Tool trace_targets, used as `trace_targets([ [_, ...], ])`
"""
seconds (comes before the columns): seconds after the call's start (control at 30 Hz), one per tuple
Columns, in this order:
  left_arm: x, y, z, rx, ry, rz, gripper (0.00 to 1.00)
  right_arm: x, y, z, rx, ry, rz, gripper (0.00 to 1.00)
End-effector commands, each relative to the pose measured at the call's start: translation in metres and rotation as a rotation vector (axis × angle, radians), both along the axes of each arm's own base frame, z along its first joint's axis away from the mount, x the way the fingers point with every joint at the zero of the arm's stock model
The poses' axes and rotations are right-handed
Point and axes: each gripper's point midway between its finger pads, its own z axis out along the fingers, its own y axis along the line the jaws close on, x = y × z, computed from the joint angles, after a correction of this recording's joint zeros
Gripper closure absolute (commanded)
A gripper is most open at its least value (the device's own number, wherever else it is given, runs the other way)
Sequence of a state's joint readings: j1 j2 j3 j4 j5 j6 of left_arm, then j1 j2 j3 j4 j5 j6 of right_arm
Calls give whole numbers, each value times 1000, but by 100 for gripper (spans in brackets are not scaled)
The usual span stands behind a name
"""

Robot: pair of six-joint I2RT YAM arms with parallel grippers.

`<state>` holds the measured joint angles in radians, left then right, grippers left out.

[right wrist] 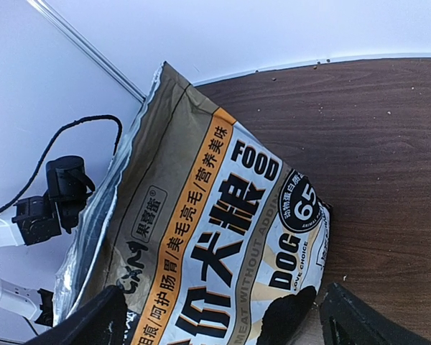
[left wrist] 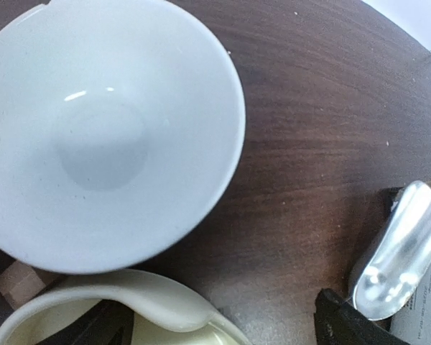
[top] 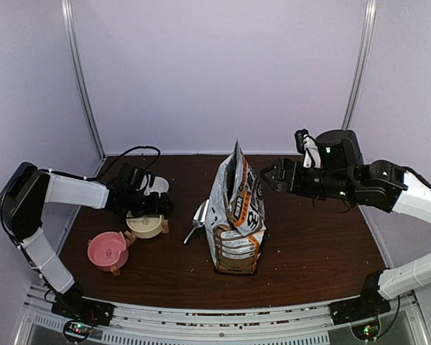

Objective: Serve the pet food

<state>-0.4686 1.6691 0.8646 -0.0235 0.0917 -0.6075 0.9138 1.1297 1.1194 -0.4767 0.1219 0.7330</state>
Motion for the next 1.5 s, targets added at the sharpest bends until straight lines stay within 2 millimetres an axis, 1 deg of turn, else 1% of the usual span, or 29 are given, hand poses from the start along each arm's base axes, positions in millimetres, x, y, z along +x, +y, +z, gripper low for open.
trace_targets([
  [0.0,34,-2,21,-10,-107,-24,10,1,-12,1,-6,-9,-41,6],
  [0.13,48,7,23,-8,-121,-14,10,1,-13,1,-11,-7,-47,6],
  [0.33,65,9,24,2,-137,-28,10,2,-14,2,-11,-9,-51,5],
  [0.53,82,15,25,4,-155,-17,10,2,-15,3,-12,-7,-54,5],
  [0.77,100,13,33,13,-191,-31,10,1,-17,1,-9,-2,-59,5],
  [1.0,115,5,31,32,-206,-72,10,-1,-17,2,6,-1,-54,6],
  [1.13,124,3,35,53,-218,-91,10,-2,-19,0,8,2,-58,5],
  [1.2,126,0,41,52,-228,-102,10,-2,-20,-1,8,3,-59,5],
  [1.3,123,-2,52,37,-237,-116,10,-3,-21,-2,9,3,-60,5],
  [1.37,117,-2,61,23,-244,-122,10,-3,-22,-1,9,-1,-62,5],
  [1.47,102,-1,77,5,-264,-130,10,-4,-24,1,7,-9,-64,5],
])
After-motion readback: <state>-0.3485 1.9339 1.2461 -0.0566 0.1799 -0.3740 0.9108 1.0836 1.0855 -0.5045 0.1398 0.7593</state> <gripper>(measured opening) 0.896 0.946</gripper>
